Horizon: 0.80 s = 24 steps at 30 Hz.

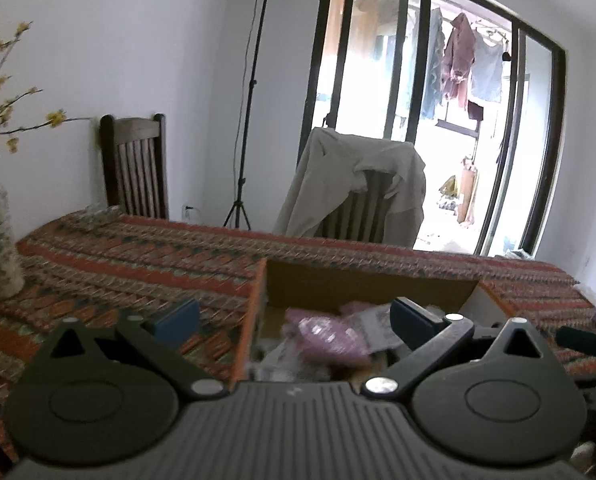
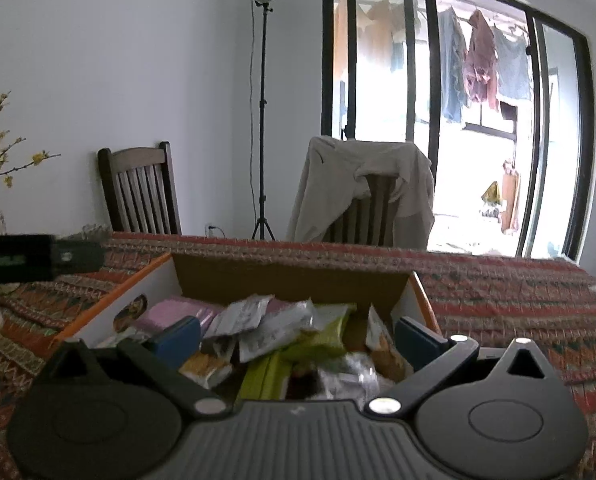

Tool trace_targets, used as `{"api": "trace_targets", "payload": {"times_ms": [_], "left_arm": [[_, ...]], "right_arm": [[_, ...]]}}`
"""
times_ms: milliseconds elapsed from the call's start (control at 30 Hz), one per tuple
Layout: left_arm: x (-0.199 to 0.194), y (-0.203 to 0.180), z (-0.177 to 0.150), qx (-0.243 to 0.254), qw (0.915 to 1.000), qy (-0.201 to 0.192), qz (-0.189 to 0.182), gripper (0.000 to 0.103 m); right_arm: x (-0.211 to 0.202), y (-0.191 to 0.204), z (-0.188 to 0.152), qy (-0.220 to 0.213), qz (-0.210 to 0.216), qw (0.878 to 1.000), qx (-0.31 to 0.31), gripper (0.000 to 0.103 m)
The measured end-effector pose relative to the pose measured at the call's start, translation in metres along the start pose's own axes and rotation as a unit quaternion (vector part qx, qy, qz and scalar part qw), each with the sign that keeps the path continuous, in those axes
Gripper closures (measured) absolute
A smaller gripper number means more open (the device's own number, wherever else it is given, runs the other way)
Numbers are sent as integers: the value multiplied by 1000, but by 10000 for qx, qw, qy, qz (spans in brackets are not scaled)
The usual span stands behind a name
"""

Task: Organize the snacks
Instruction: 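Lift both open tools away from the box, then move both tools back toward the remaining snacks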

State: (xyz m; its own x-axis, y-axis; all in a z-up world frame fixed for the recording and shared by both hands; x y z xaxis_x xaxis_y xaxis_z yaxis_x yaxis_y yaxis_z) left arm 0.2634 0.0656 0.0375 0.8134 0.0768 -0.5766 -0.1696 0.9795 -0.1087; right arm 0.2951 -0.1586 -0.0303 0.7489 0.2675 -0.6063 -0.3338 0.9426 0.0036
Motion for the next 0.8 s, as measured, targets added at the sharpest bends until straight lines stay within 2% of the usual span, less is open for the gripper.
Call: {"api": "trace_targets", "payload": {"times_ms": [400,600,800], "left_arm": [[-29,61,-58,81,9990,341,268,0],[-36,85,-82,-5,9984,459,340,0],[-29,102,-101,-190,9969,665,361,0]], "right_arm": [[-27,23,-46,250,-7,9997,1,0],[-20,44,-70,621,127,9978,-219,0],[-6,69,-78,888,211,9948,-462,0]]}}
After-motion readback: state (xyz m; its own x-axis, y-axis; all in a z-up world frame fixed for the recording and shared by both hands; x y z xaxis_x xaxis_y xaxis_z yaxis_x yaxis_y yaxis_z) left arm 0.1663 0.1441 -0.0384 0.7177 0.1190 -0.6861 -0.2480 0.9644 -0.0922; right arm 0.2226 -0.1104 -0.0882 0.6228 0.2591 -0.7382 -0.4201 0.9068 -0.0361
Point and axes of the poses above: each gripper's, at about its wrist camera, not at the fingertips, and x roughly the way its jaws point, y to its left, z to its top, the point moved 6 cm from there along x, roughly the way its jaws point, and after that the axes turned 13 degrees about y, right-handed, at the moved point
